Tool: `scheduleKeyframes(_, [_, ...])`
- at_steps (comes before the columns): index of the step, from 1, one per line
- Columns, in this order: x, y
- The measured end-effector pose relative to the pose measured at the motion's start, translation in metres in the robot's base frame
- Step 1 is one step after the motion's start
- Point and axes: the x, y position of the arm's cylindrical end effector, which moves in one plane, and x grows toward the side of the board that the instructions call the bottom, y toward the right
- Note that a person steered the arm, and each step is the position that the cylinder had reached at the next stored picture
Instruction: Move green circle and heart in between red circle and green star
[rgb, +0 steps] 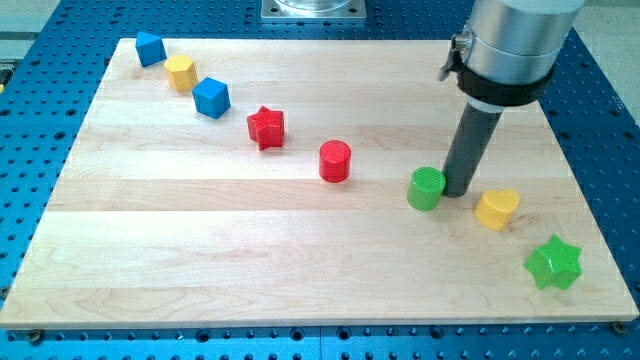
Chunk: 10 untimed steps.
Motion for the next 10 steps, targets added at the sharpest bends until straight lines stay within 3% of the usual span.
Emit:
scheduleKeyframes(1, [0.000,-0.022])
scheduleKeyframes(2, [-0.011,-0.008])
scheduleKeyframes(3, [-0.016,0.080])
scheduleKeyframes(4, [0.002,0.090])
scheduleKeyframes(5, [0.027,0.078])
scheduleKeyframes(6, [0.028,0.054])
scheduleKeyframes(7, [0.001,0.049])
scheduleKeyframes(10, [0.026,0.024])
